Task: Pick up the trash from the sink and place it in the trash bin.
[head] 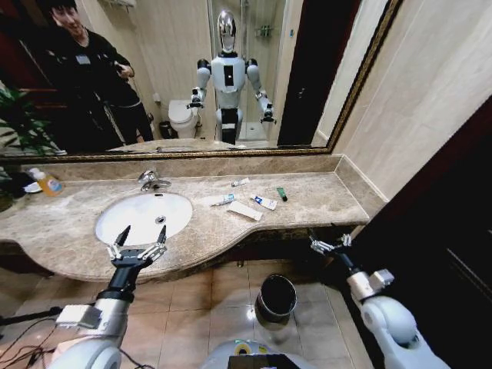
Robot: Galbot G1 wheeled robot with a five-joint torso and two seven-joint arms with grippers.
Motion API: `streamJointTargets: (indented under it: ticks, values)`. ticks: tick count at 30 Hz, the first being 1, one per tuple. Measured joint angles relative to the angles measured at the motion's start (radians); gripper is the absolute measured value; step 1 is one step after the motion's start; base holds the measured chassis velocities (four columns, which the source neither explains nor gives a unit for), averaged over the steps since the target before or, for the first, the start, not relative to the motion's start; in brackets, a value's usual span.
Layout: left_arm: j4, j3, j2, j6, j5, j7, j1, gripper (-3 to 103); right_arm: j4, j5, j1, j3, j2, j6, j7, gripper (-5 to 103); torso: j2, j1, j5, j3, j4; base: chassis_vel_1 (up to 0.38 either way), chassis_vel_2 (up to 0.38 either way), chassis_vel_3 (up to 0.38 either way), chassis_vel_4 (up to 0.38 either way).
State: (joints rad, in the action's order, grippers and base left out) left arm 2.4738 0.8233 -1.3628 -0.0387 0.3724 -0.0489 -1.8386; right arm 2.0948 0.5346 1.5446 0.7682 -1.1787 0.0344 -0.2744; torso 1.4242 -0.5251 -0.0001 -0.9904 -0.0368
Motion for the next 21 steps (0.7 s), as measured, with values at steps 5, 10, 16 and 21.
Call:
streamJointTargets:
  ticks: [5,10,16,21]
  values:
    - [0.000,0.000,0.000,0.000,0.000,0.000,0.000,100,-0.013,0.013,-0.046,0.000,0.005,0.038,-0.040,100,0.000,0.000,0.0001,0.000,0.0000,0.000,0.000,0.000,0.000]
    - [0.000,0.000,0.000,0.000,0.000,0.000,0.000,100,-0.029,0.014,-0.073,-0.008,0.021,0.063,-0.053,100,0.000,0.000,0.0000,0.000,0.0000,0.000,0.000,0.000,0.000]
    - [0.000,0.000,0.000,0.000,0.000,0.000,0.000,100,-0.040,-0.011,-0.108,-0.032,0.024,0.103,-0.039,100,0.000,0.000,0.0002,0.000,0.0000,0.000,0.000,0.000,0.000]
    - [0.000,0.000,0.000,0.000,0.000,0.000,0.000,100,-0.027,-0.015,-0.114,-0.039,0.024,0.120,-0.033,100,0.000,0.000,0.0001,0.000,0.0000,0.000,0.000,0.000,0.000]
